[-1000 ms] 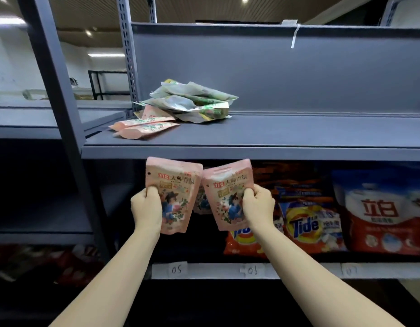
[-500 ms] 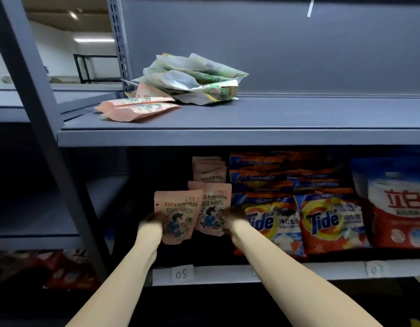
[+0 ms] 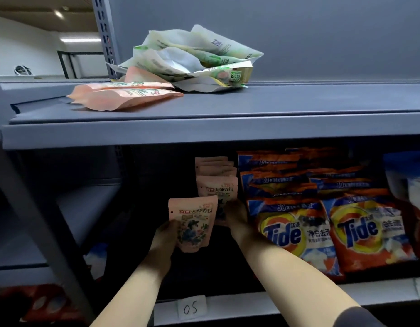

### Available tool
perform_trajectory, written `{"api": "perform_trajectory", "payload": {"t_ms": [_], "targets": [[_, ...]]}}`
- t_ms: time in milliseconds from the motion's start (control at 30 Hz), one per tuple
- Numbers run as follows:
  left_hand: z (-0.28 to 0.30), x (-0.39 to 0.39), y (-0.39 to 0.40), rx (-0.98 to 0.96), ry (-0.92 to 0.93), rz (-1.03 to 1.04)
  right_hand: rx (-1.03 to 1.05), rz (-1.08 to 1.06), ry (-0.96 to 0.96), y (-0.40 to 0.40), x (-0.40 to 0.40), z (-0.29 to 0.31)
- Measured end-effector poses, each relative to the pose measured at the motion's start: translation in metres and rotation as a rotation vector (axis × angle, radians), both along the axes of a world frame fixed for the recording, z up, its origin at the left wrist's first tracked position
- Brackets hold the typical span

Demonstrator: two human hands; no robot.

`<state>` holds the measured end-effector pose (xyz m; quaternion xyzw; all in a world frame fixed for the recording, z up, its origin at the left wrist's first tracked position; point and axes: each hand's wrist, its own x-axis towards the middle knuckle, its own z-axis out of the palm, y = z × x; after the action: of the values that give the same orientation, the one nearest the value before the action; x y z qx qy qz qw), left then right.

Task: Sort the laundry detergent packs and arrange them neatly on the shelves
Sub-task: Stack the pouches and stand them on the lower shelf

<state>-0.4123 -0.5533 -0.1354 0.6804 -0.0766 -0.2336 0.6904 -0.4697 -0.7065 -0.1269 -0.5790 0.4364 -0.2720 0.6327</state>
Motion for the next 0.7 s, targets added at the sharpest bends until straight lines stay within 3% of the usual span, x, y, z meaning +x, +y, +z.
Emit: {"api": "perform_trajectory", "payload": {"t_ms": [167, 367, 500, 600, 700], "targets": [[-0.002, 0.004, -0.027, -0.017, 0.005, -0.049, 0.038, 0.035, -0.021, -0.014, 0.007, -0.012], [-0.003, 0.010, -0.049, 0.005, 0.022, -0.044, -0.278, 0.080, 0.123, 0.005, -0.011, -0.022], [-0.005, 0.018, -0.053, 0.006, 0.067, -0.062, -0.344, 0.116, 0.266, 0.014, -0.022, -0.036], [-0.007, 0.020, -0.057, 0.011, 0.061, -0.081, -0.380, -0.019, 0.241, 0.017, -0.024, -0.041], [-0.009, 0.017, -0.061, 0.005, 0.027, -0.169, -0.460, 0.081, 0.276, 0.018, -0.028, -0.044]]}}
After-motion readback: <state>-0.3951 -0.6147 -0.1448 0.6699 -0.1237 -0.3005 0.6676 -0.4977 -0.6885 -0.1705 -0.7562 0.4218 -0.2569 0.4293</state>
